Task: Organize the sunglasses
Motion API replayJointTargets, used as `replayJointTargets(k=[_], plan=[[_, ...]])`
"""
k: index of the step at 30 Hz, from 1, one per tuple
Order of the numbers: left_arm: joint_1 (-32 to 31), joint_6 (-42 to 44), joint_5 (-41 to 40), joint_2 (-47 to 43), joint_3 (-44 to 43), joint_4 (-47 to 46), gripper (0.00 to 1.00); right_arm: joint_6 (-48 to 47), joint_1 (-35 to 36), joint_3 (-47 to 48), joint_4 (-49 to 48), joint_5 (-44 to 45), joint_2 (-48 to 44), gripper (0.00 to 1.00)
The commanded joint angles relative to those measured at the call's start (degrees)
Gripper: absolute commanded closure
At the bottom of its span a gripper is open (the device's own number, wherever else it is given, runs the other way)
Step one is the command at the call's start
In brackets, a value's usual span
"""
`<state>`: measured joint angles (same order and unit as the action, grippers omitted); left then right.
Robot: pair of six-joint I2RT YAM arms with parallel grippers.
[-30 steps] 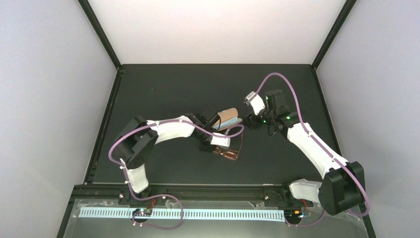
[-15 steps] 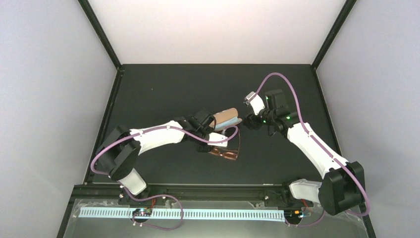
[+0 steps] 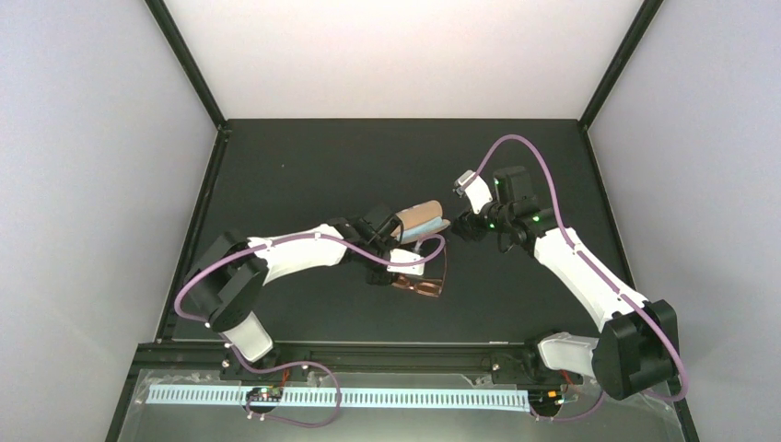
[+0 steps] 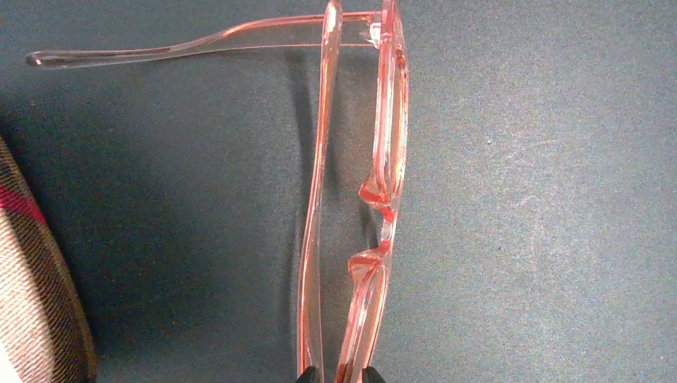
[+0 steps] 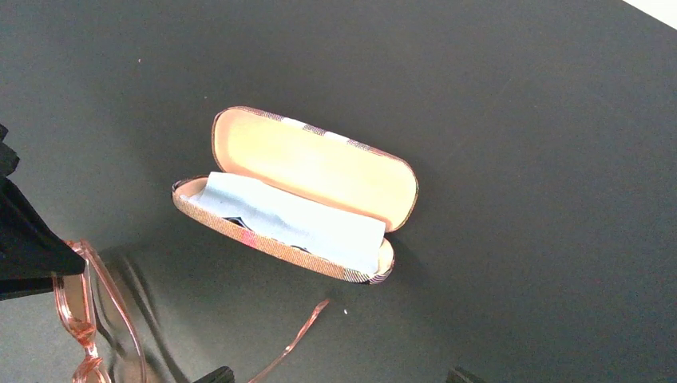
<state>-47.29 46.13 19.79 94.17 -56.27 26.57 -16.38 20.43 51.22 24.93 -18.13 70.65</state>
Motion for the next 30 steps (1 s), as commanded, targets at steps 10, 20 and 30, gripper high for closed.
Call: replayJointTargets(k=[10,20,30], plan=[[-0.3,0.8,1.9,1.1,-2.9,2.1,0.93,0.2,-0.4,0.1,0.1,-0.4,-0.2,0.29],[-1.5,0.3,2.3,-4.3,-4.8,7.0,0.98,0.7,-0.4,1.0,0.4,-1.4,-0.8,0.29],[-3.5,-0.3,3.2,-11.7,-7.1,14.0,0.98,-1.0,-0.5,4.2,2.9,-0.8,-1.2,0.29]])
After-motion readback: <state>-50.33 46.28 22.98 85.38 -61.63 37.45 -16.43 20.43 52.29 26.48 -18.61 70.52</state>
